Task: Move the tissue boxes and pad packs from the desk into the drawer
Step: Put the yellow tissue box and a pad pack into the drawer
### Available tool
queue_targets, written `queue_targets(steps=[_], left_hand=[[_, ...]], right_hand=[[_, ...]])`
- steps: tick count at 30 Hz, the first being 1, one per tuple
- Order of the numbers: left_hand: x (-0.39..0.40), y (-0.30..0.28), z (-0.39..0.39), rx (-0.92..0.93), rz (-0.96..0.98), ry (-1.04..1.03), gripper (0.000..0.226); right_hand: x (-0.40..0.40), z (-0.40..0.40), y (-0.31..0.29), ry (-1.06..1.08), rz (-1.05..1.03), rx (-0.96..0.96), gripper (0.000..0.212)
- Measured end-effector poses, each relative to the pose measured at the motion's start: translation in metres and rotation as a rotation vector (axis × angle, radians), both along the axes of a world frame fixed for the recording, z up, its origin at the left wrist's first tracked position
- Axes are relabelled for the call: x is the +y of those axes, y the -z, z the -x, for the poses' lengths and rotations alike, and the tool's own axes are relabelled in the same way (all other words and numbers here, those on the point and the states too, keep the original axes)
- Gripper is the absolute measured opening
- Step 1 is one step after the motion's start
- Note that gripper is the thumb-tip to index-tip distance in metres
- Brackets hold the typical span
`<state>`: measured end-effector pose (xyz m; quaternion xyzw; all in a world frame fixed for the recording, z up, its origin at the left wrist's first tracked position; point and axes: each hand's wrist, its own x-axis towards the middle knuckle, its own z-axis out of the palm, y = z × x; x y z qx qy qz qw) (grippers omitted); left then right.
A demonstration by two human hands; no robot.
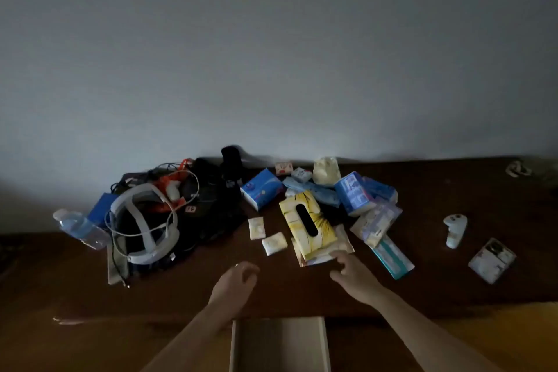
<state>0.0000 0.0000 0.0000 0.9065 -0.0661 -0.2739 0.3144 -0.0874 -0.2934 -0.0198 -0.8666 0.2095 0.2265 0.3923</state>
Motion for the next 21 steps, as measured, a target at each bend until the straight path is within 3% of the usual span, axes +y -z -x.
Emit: queue_targets(steps=[3,6,9,13,17,19,21], left_hand=[[-0.057,0.017,-0.033,-0.168,-0.039,0.211,0.034],[-0.114,0.042,-0.056,-0.223,-0.133,0.402,0.051],[-0.159,0.075,-0.073,-0.185,-0.267,0.568,0.067],[-0.196,0.118,-0.076,-0.044,-0.363,0.602,0.086],[-0.212,0.148,-0.074,-0.128,-0.398,0.522,0.070],[-0.213,0.158,-0.073,-0.197,-0.398,0.508,0.057],[-0.211,0.165,-0.070,-0.268,-0.421,0.538,0.057]], right_hand=[[-0.008,-0.042,0.031,-0.032,0.167,-0.056,0.067],[-0.017,-0.063,0.068,0.007,0.279,0.030,0.083],[-0.033,-0.070,0.110,-0.019,0.321,0.076,0.093],[-0.051,-0.079,0.151,-0.086,0.359,0.083,0.099],[-0.074,-0.092,0.176,-0.289,0.588,0.002,0.107],[-0.084,-0.101,0.183,-0.375,0.585,-0.050,0.108],[-0.088,-0.109,0.184,-0.411,0.558,-0.050,0.111]])
